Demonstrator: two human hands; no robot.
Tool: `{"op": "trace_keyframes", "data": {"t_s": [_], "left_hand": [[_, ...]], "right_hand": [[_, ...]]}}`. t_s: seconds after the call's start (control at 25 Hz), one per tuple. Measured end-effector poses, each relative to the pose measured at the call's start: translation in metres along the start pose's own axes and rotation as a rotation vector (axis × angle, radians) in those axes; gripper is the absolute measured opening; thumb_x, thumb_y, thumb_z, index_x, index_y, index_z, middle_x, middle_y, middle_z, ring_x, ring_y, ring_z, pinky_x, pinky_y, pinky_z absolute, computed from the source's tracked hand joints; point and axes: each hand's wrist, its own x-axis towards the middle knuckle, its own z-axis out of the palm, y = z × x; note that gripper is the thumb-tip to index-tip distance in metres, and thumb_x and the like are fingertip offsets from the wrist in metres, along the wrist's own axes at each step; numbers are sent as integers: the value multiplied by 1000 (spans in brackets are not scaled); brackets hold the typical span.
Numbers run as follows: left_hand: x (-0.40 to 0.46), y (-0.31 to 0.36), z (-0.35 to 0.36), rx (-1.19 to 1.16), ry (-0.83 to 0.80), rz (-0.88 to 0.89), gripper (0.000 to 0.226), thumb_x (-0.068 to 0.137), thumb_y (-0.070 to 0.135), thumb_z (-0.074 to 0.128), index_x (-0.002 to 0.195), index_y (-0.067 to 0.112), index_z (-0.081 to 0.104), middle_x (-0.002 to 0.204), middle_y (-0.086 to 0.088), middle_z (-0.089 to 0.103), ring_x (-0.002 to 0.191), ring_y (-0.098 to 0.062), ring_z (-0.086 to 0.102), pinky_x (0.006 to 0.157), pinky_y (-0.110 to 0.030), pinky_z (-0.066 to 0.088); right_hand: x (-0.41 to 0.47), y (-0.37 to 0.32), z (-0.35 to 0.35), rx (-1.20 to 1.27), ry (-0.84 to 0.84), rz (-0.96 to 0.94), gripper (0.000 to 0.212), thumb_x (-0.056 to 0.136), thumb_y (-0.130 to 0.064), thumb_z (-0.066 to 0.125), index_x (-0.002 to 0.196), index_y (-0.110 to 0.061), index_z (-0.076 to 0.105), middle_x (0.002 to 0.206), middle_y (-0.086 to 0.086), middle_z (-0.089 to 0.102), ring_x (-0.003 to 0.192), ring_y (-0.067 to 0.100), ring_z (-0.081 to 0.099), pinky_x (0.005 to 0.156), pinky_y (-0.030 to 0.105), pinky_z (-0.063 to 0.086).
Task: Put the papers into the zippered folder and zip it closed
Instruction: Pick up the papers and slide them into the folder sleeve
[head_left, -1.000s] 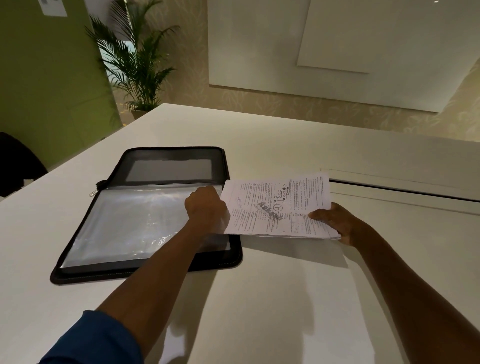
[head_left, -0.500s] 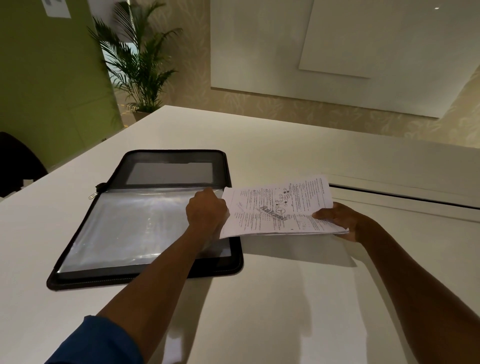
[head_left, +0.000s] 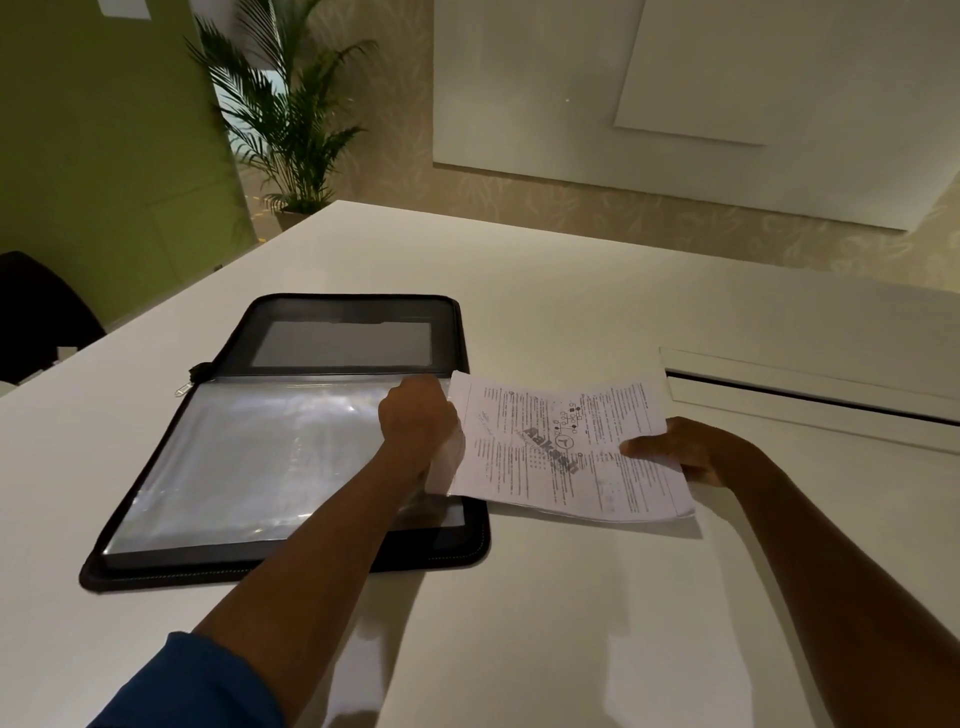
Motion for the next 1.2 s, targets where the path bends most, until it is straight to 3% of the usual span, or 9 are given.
{"op": "trace_keyframes", "data": {"t_s": [0.2, 0.28, 0.4, 0.52, 0.68, 0.8, 0.96, 1.08, 1.2], "left_hand": [[4, 0, 3, 24, -16, 8, 20, 93, 34, 61, 93, 14, 65, 92, -3, 69, 69, -15, 55, 67, -25, 45], [4, 0, 4, 11, -10, 14, 19, 93, 34, 61, 88, 16, 61, 91, -3, 69, 68, -15, 55, 67, -25, 45], [3, 2, 5, -7, 4, 20, 19, 94, 35, 58, 87, 17, 58, 92, -3, 69, 68, -15, 55, 68, -26, 46], [2, 5, 4, -17, 5, 17, 20, 94, 35, 58, 96, 15, 63, 93, -3, 69, 69, -15, 55, 68, -26, 45], [1, 6, 5, -37, 23, 12, 20, 94, 34, 58, 93, 15, 61, 94, -4, 69, 68, -15, 55, 66, -26, 44], [1, 6, 5, -45, 24, 17, 23, 94, 35, 58, 98, 14, 64, 97, -5, 70, 73, -17, 59, 67, -26, 45], [0, 5, 4, -58, 26, 31, 27, 94, 37, 57, 103, 12, 64, 101, -6, 70, 83, -22, 67, 72, -28, 50], [3, 4, 4, -57, 41, 33, 28, 94, 37, 56, 104, 12, 64, 101, -6, 70, 83, -21, 67, 71, -27, 47], [9, 5, 6, -36, 28, 8, 27, 95, 37, 56, 103, 13, 64, 99, -5, 70, 73, -17, 59, 69, -26, 45]], "right_hand": [[2, -15, 7, -451, 369, 65, 43, 71, -47, 83, 75, -10, 61, 62, 6, 65, 51, 19, 61, 47, 24, 46], [4, -17, 15, -505, 515, 35, 52, 68, -49, 84, 83, -6, 59, 72, 7, 64, 62, 23, 63, 54, 28, 49], [7, -24, 28, -637, 628, -32, 72, 74, -48, 79, 120, 0, 50, 106, 16, 62, 100, 34, 60, 81, 40, 51], [14, -45, 45, -612, 602, -323, 61, 84, -38, 72, 131, -5, 51, 128, 17, 59, 115, 32, 58, 93, 41, 48], [35, -89, 80, -477, 355, -570, 39, 90, -27, 68, 124, -11, 60, 126, 9, 65, 113, 24, 61, 93, 34, 46], [60, -115, 113, -402, 271, -532, 33, 91, -30, 65, 120, -16, 60, 126, 6, 65, 105, 18, 60, 87, 31, 46], [92, -133, 135, -528, 344, -454, 29, 89, -37, 63, 115, -24, 62, 122, 1, 66, 117, 23, 54, 98, 38, 36], [104, -140, 136, -472, 340, -450, 16, 86, -35, 67, 98, -24, 68, 101, -3, 66, 104, 18, 55, 87, 34, 32], [107, -145, 138, -444, 314, -502, 12, 87, -26, 65, 89, -15, 69, 90, 1, 68, 84, 17, 60, 77, 31, 45]]}}
